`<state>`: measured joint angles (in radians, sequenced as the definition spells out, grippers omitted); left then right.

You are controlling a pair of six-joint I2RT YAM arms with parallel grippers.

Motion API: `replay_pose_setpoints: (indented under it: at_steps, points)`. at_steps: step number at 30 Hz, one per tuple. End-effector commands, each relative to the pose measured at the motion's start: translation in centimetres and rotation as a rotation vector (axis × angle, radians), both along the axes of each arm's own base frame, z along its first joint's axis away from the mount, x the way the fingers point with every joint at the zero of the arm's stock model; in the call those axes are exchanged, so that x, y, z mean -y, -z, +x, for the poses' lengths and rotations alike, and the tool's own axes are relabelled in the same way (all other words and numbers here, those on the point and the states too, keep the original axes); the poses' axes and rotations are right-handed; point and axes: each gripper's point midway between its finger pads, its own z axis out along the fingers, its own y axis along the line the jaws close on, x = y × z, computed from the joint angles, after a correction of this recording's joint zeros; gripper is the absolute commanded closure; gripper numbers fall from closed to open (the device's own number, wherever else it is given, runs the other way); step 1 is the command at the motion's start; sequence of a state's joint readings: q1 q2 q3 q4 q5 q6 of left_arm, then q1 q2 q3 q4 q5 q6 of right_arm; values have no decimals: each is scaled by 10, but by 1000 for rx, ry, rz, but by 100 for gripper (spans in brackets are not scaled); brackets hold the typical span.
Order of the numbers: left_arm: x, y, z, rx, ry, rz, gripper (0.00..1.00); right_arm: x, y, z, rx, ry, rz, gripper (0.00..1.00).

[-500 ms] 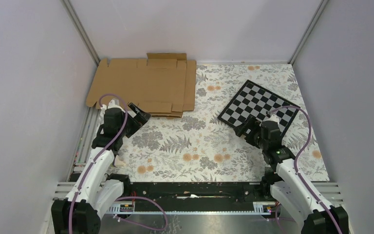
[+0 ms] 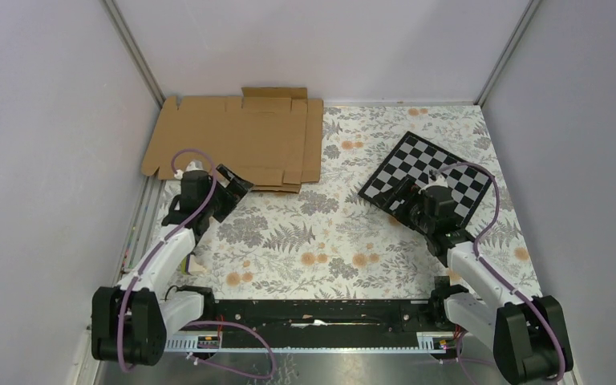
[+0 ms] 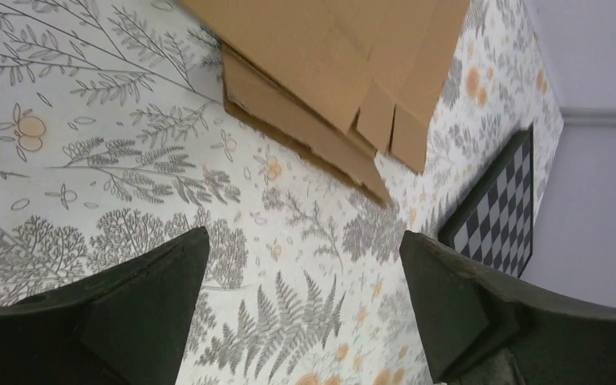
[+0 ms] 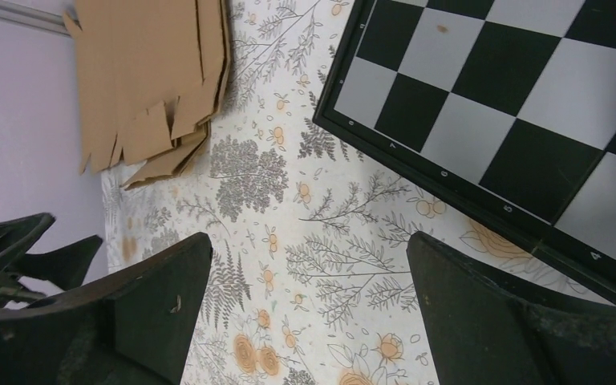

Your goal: Fold the paper box

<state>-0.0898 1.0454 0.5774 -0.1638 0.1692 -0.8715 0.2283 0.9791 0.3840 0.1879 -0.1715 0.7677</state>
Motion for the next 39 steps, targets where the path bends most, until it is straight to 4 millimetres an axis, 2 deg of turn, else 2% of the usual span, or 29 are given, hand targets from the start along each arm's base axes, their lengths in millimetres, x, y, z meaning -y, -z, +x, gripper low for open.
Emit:
replay_pose_setpoints:
  at_steps: [1, 2, 5, 9, 12, 17, 19, 24, 29, 34, 39]
  points:
    - [-20, -10, 39, 40, -226, -59, 2, -13, -37, 16, 108, -38, 69, 1]
    - [-34, -6, 45, 26, -320, -36, 3, -12, -37, 16, 109, -34, 61, 1]
    - [-56, 2, 62, -10, -464, -23, 7, -6, -40, 12, 134, -23, 31, 1]
    - [-79, 10, 83, -45, -558, -10, 8, 3, -45, 9, 173, -13, -33, 1]
    - [-88, 14, 96, -58, -581, -6, 8, 3, -43, 9, 174, -21, -87, 1]
    - [-82, 36, 111, -109, -550, -6, 9, -2, -43, 10, 175, -33, -98, 1]
    - [-88, 46, 115, -131, -560, -14, 9, -5, -44, 11, 180, -40, -95, 1]
    - [-76, 64, 130, -136, -497, -79, 9, -7, -43, 12, 177, -47, -93, 1]
    - [-58, 65, 151, -81, -412, -158, 14, -9, -45, 12, 178, -52, -86, 1]
    - [-38, 61, 165, -37, -311, -248, 30, -10, -48, 12, 180, -53, -77, 1]
    - [-28, 29, 172, 95, -235, -280, 51, -10, -50, 12, 180, -53, -77, 1]
